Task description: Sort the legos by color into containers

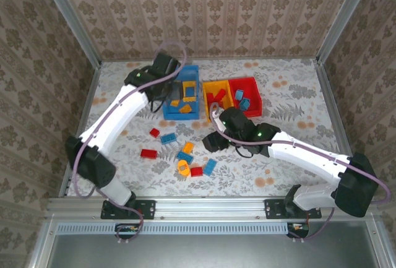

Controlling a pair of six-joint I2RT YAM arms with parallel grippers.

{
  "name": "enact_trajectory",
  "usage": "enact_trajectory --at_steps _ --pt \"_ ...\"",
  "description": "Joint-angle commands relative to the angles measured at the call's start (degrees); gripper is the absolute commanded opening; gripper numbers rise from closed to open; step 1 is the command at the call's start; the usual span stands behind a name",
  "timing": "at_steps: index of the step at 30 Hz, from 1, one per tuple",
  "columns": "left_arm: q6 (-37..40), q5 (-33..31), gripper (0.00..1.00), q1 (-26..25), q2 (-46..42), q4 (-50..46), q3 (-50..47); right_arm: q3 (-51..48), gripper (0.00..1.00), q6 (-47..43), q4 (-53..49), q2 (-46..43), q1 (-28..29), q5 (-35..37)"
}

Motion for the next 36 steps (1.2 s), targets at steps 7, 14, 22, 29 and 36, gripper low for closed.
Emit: enact_trajectory --at_steps 7,14,22,29,36 --pt "11.56 16.13 0.67 -6.90 -27.79 6.40 -27.52 5.35 0.67 29.31 -19.05 9.25 0.09 -2.86" --pt "12.28 19.50 0.69 -10.11 -38.71 6.14 -34.13 5.45 0.68 54.04 -16.84 15.36 1.81 -4.01" --pt "12.61 21.00 0.69 -11.08 -41.92 6.58 -35.25 3.00 0.71 70.69 -6.25 20.93 5.59 -1.84" --pt "11.80 21.13 0.69 -11.74 -42.03 8.62 -35.70 2.47 0.62 75.50 -6.93 23.42 6.03 -1.14" --pt "11.44 21.08 0.69 -12.08 -41.62 8.75 -35.44 4.62 0.55 75.32 -6.12 28.05 6.20 -3.11"
